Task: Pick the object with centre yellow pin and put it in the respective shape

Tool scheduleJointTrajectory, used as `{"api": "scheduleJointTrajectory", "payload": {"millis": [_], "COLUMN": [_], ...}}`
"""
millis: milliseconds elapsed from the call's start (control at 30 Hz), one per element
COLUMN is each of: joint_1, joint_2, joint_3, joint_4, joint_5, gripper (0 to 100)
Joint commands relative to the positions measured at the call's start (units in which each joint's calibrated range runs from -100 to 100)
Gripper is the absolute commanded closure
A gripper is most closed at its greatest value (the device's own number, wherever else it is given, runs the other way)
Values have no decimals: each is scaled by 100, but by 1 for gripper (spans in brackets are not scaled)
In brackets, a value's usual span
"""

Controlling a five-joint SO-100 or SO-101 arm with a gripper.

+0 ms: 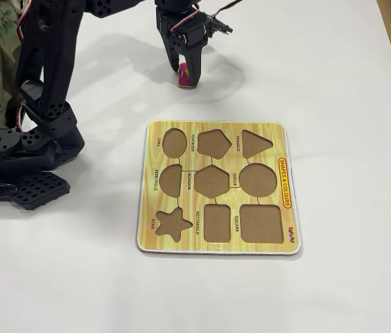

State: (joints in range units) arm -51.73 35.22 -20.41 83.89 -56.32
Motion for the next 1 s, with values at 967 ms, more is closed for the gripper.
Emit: {"api": "scheduleJointTrajectory", "payload": {"millis": [967], "joint_1": [105], "joint_2": [-91], "joint_3": [54], "joint_4": [-386], "joint_5": [9], "gripper": [89]}}
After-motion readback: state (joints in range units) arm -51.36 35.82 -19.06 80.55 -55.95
